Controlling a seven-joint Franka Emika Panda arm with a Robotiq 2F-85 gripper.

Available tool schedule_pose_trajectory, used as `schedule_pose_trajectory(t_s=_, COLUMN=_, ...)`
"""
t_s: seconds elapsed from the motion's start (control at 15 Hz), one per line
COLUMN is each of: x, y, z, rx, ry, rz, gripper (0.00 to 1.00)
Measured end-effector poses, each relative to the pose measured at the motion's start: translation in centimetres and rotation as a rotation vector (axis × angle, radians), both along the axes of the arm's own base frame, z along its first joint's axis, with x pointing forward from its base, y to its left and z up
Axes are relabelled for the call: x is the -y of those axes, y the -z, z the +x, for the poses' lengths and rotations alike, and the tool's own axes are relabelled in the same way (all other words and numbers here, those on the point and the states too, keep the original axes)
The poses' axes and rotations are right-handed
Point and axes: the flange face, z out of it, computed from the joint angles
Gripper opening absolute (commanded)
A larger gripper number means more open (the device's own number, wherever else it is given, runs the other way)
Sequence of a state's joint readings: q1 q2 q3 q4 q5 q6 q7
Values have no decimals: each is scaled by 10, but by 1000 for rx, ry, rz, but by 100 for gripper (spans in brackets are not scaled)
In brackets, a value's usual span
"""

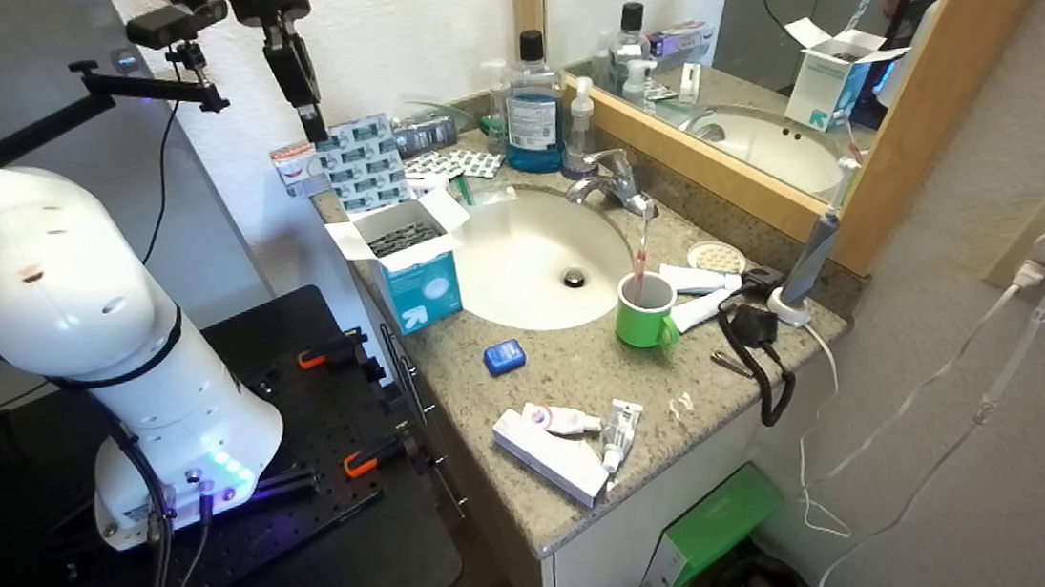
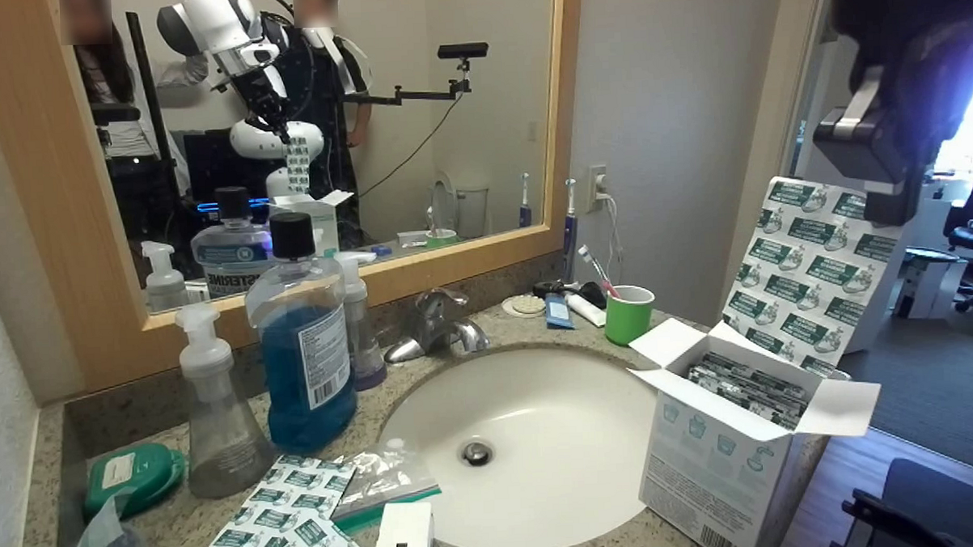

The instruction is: Pick up one of the objects on the table and put it in the box.

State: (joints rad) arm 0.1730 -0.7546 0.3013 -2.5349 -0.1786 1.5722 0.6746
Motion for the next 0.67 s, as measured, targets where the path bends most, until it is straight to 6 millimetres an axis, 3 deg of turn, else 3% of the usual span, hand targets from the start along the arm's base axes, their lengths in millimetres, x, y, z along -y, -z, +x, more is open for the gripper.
schedule_pose_trajectory(t_s=0.67, x=-20, y=14, z=6, rx=12, ry=-62, rz=-14, gripper=1)
